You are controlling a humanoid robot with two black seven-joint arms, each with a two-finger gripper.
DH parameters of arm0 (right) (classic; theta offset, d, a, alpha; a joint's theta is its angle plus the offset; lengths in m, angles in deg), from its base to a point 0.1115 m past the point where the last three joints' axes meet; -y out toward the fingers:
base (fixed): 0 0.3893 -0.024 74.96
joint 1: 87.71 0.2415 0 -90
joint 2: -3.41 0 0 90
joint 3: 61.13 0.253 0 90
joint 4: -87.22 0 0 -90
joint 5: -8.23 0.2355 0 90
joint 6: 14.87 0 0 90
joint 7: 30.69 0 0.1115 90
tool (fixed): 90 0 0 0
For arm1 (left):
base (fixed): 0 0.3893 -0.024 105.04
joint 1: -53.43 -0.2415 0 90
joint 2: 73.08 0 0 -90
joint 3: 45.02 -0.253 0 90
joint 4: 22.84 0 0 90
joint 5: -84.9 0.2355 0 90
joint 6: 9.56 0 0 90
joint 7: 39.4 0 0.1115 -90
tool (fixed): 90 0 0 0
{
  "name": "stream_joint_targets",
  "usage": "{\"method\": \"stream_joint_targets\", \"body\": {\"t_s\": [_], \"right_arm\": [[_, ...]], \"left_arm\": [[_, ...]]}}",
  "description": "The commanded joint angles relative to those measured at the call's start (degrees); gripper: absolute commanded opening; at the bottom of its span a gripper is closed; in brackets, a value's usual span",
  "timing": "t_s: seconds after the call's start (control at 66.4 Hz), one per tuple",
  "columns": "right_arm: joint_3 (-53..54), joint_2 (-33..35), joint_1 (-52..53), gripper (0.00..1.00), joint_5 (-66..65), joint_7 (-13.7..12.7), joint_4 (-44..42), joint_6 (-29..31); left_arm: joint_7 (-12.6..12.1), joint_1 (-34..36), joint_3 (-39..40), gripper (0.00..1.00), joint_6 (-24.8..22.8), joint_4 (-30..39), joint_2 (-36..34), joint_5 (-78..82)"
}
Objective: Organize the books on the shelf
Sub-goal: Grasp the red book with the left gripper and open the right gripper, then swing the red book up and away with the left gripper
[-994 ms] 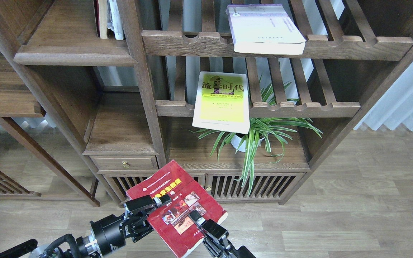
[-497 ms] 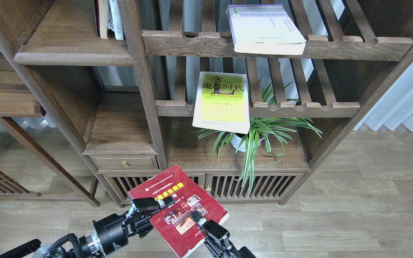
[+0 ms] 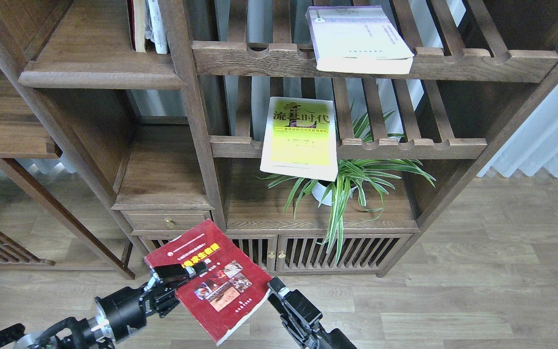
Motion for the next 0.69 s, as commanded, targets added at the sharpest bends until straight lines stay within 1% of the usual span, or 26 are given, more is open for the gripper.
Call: {"method": "stream_joint_targets", "body": {"t_s": [0.0,0.045,0.06,0.181,0.286,0.301,0.346,0.392,0.467,0.572,0.678], "right_arm": [[0.9,0.0,0.0,0.99,0.0,0.0,0.0,0.0],[0.9,0.0,0.0,0.99,0.0,0.0,0.0,0.0],[0.8,0.0,0.0,0.99,0.0,0.0,0.0,0.0],[0.8,0.0,-0.2,0.99,-0.1,-0.1,0.0,0.0],[0.8,0.0,-0.2,0.99,-0.1,-0.1,0.0,0.0],[0.9,0.0,-0.2,0.99,-0.1,-0.1,0.0,0.0],[0.9,0.0,-0.2,0.99,-0.1,-0.1,0.0,0.0],[0.9,0.0,-0.3,0.99,-0.1,-0.1,0.0,0.0],[0.8,0.0,-0.3,0.99,-0.1,-0.1,0.0,0.0],[0.8,0.0,-0.2,0.99,-0.2,-0.1,0.0,0.0],[0.8,0.0,-0.2,0.99,-0.2,-0.1,0.0,0.0]], "left_arm": [[4.2,-3.8,3.8,0.02,0.0,0.1,-2.0,8.0],[4.9,-5.5,5.7,0.02,0.0,0.2,-2.7,10.8],[5.1,-8.2,8.4,0.02,0.0,0.1,-3.1,15.2],[5.1,-13.5,15.5,0.02,0.0,0.5,-3.4,24.9],[5.0,-16.3,22.5,0.03,0.0,1.2,-3.1,32.4],[5.0,-16.9,24.7,0.04,0.0,1.8,-3.0,33.9],[5.0,-17.4,26.9,0.04,0.0,3.1,-3.0,34.9],[5.0,-18.6,30.1,0.04,0.0,5.8,-3.0,35.4],[4.3,-21.6,33.7,0.03,0.0,9.0,-2.9,35.7],[2.7,-25.2,38.5,0.03,0.0,9.1,-2.3,37.0],[1.8,-28.0,43.4,0.03,0.0,9.1,-2.1,37.8]]}}
